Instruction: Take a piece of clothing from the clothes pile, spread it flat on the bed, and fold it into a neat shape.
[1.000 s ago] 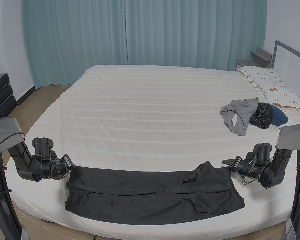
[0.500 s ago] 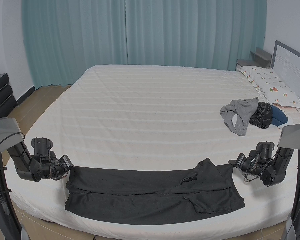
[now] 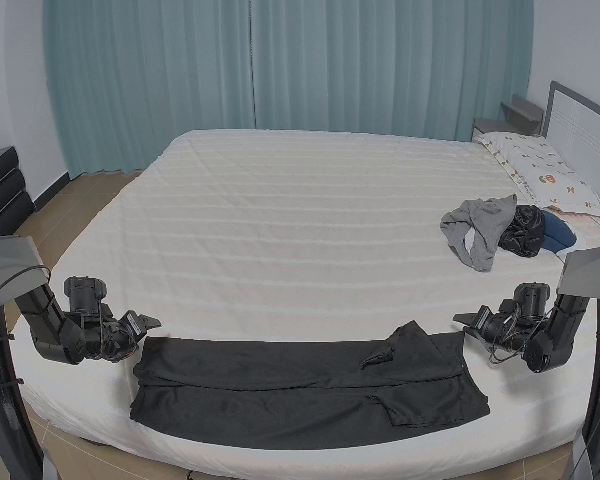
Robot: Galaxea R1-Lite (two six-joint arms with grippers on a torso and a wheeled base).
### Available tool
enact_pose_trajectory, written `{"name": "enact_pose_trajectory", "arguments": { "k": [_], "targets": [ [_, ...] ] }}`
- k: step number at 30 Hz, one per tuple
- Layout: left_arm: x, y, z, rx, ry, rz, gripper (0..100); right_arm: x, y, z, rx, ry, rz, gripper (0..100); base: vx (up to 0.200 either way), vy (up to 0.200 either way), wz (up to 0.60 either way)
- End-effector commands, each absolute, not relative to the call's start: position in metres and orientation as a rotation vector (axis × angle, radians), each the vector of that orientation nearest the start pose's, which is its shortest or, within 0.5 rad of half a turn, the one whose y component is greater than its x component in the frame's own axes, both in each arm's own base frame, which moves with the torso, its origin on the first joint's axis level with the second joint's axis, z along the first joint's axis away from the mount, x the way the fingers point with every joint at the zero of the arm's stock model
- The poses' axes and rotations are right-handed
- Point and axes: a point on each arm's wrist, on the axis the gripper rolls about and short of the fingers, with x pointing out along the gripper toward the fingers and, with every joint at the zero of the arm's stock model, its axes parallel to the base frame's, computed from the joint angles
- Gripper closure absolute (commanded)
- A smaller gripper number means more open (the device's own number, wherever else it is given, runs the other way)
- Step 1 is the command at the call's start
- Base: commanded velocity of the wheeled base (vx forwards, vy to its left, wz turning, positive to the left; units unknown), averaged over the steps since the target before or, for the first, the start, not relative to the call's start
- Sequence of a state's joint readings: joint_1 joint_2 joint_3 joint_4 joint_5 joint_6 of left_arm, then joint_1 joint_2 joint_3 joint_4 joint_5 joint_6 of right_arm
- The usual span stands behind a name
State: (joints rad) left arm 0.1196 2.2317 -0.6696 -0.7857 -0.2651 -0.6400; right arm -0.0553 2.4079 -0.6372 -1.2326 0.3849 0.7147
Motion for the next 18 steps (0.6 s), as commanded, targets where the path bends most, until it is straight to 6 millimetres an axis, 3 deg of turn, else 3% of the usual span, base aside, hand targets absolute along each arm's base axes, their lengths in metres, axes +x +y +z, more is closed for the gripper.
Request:
{"name": "enact_pose_trajectory", "arguments": {
  "k": [1, 4, 9, 12, 18],
  "targets": [
    [0.332, 0.035, -0.011, -0.76, 0.796, 0.117, 0, 0.346, -0.009, -0.011, 0.8, 0.565, 0.134, 0, 0.0, 0.0, 0.0],
    [0.331, 0.036, -0.01, -0.776, 0.797, 0.115, 0, 0.339, 0.0, 0.02, 0.806, 0.517, 0.179, 0, 0.0, 0.0, 0.0],
    [0.329, 0.036, -0.01, -0.816, 0.796, 0.128, 0, 0.323, 0.052, 0.04, 0.779, 0.552, 0.287, 0, 0.0, 0.0, 0.0],
    [0.324, 0.035, -0.011, -0.819, 0.81, 0.126, 0, 0.316, 0.082, 0.038, 0.745, 0.628, 0.31, 0, 0.0, 0.0, 0.0],
    [0.324, 0.034, -0.011, -0.82, 0.813, 0.12, 0, 0.313, 0.114, 0.031, 0.701, 0.746, 0.322, 0, 0.0, 0.0, 0.0]
  ]
}}
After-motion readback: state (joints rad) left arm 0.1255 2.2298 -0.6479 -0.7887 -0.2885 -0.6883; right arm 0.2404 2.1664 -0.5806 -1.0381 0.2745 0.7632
